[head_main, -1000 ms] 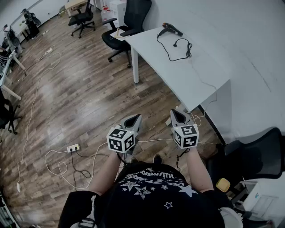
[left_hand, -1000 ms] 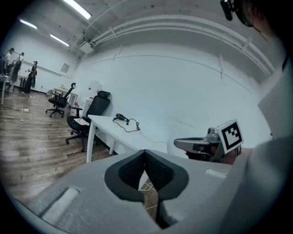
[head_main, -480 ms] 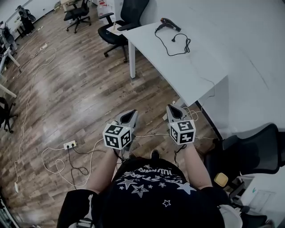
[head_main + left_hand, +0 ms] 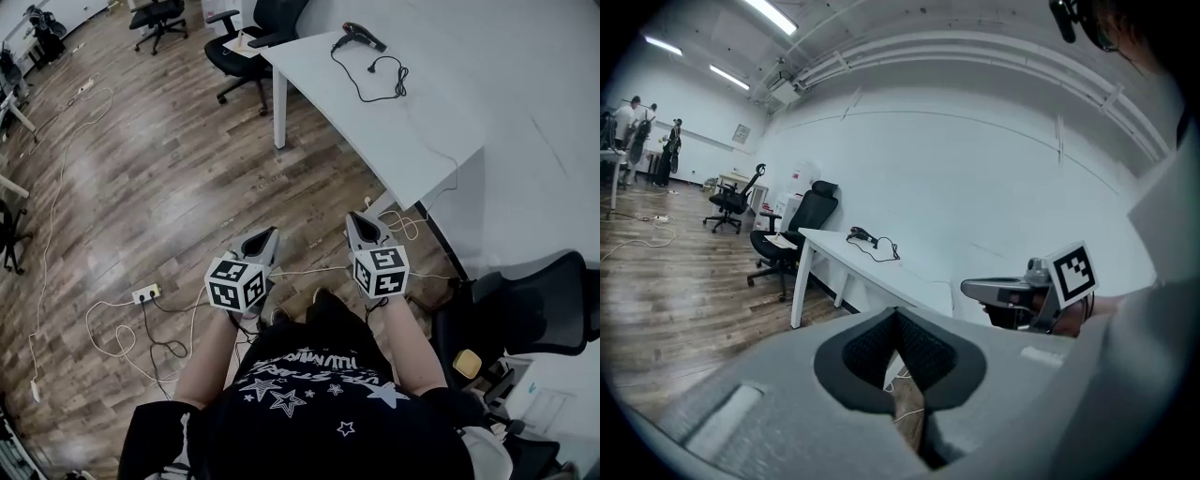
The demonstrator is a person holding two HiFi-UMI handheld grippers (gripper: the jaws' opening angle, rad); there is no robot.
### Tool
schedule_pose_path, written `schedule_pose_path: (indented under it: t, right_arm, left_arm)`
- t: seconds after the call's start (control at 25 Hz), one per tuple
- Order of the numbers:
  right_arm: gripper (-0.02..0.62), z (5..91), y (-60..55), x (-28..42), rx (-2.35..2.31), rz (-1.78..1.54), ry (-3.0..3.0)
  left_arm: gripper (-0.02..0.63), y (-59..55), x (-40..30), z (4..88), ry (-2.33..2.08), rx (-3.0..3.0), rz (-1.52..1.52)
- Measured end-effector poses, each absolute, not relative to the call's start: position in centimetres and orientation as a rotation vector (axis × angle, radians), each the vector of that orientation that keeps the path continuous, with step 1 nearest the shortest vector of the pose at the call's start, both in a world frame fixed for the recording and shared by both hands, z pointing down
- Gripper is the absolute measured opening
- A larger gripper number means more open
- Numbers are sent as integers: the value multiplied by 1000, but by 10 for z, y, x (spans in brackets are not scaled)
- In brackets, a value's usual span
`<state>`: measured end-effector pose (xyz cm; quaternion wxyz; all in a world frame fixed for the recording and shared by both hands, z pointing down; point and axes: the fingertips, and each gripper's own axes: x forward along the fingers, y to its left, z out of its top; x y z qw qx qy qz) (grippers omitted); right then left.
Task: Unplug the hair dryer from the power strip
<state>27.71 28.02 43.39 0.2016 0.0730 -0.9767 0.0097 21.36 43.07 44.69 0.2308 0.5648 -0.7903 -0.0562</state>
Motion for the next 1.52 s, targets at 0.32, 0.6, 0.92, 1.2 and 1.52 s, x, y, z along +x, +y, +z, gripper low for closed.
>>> schedule_pose_path:
  t: [0.32,0.6,0.92,1.2,1.52]
  right_arm:
    - [9,453,263,253,206,59,-2703]
    - [9,462,241,178,104,36,-2709]
    - [9,458,183,97,86,37,-2719]
    - [9,456,127,47,101,46,-2715]
    - [9,453,67,-3,132,61,-2713]
  left_arm:
    - [8,436,185,459,-2206,1465,-186]
    - [8,419,132,470,-2242,1363,-209]
    - [8,365,59,465,-2247,1355,-196]
    - [8,307,11,463,-2228,1379,-197]
    - [8,262,-44,461,-2233,1363,-199]
